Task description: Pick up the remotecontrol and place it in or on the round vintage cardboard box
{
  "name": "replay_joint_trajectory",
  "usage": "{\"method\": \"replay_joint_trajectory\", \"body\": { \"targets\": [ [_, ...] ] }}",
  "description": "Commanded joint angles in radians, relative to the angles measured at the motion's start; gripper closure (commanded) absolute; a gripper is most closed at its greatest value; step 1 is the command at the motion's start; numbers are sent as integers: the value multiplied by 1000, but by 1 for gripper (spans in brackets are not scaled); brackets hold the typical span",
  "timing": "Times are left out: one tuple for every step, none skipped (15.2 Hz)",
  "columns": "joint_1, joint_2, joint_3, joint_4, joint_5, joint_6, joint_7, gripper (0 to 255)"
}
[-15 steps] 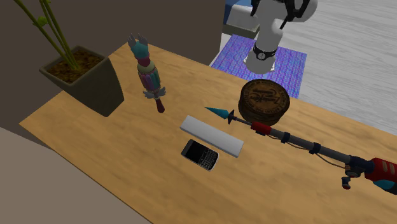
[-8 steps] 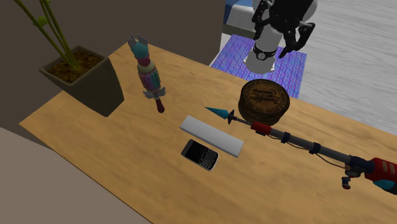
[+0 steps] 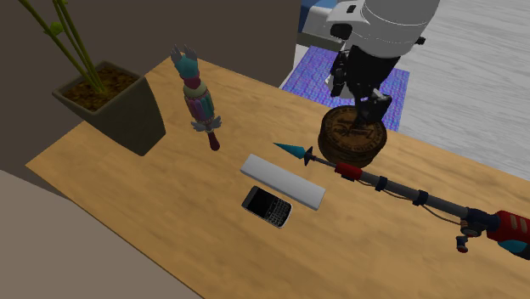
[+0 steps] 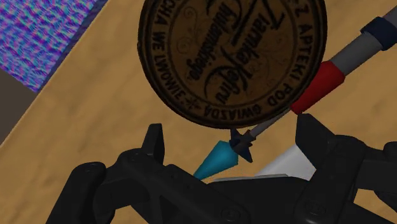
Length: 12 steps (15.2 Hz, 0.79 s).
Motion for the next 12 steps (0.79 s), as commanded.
{"method": "replay_joint_trajectory", "body": {
  "targets": [
    [-16, 82, 10, 51, -4, 37, 101, 0],
    [-22, 119, 12, 74, -8, 54, 147, 0],
    [-28, 156, 13, 98, -12, 70, 191, 0],
    [-33, 192, 12, 123, -16, 85, 236, 0],
    [-38, 228, 10, 148, -20, 99, 279, 0],
    [-42, 264, 7, 173, -25, 113, 322, 0],
    [-46, 299, 2, 199, -29, 125, 363, 0],
    [-49, 333, -3, 225, -32, 137, 404, 0],
    [-52, 367, -9, 252, -36, 148, 444, 0],
    [-54, 400, -17, 279, -38, 158, 482, 0],
    [-56, 432, -25, 306, -40, 168, 520, 0],
    [-58, 464, -34, 333, -41, 177, 557, 0]
  ]
}}
